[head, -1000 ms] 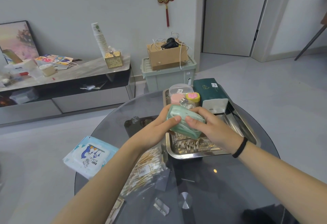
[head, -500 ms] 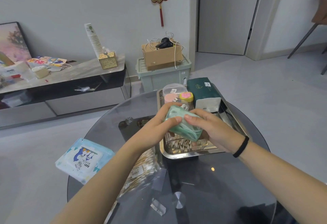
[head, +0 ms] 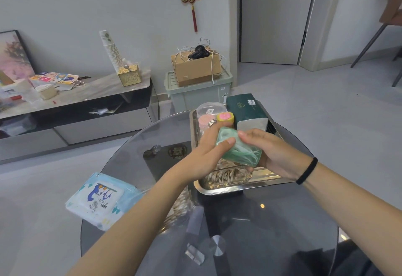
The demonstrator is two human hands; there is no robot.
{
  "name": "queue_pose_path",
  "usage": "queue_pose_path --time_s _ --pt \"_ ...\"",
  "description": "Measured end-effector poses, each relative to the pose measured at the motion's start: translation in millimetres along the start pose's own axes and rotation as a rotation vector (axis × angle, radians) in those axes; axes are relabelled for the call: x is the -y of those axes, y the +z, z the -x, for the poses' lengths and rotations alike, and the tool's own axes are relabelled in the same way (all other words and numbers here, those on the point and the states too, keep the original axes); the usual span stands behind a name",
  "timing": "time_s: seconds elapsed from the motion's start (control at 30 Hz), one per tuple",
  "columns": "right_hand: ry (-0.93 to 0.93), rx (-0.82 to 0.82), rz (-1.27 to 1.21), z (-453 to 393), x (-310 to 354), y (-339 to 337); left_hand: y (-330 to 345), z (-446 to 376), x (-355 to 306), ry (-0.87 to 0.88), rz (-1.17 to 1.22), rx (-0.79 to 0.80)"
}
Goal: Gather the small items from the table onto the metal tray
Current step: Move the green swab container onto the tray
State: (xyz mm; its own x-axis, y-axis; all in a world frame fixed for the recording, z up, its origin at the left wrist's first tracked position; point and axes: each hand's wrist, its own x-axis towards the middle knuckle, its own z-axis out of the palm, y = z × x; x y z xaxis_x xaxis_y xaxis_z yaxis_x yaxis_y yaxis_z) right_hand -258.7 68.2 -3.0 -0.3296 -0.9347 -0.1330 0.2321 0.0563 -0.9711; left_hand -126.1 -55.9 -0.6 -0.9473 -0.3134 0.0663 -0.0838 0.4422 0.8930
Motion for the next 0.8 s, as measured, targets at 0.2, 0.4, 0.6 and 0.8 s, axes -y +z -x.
queue_pose_path --time_s 0.2,0.4,0.6,0.8 --pt "-0.026 0.019 -0.056 2 16 -24 1 -29 -15 0.031 -0.130 -0.052" --pt "-0.131 -0.316 0.180 -8 24 -49 11 -60 -22 0.143 -0.199 -0.161" --pt "-0.021 -0.293 0.202 -20 18 -57 33 -80 -20 0.154 -0.465 -0.226" --pt "-0.006 -0.291 0.251 -27 14 -62 28 -92 -19 0.183 -0.614 -0.200"
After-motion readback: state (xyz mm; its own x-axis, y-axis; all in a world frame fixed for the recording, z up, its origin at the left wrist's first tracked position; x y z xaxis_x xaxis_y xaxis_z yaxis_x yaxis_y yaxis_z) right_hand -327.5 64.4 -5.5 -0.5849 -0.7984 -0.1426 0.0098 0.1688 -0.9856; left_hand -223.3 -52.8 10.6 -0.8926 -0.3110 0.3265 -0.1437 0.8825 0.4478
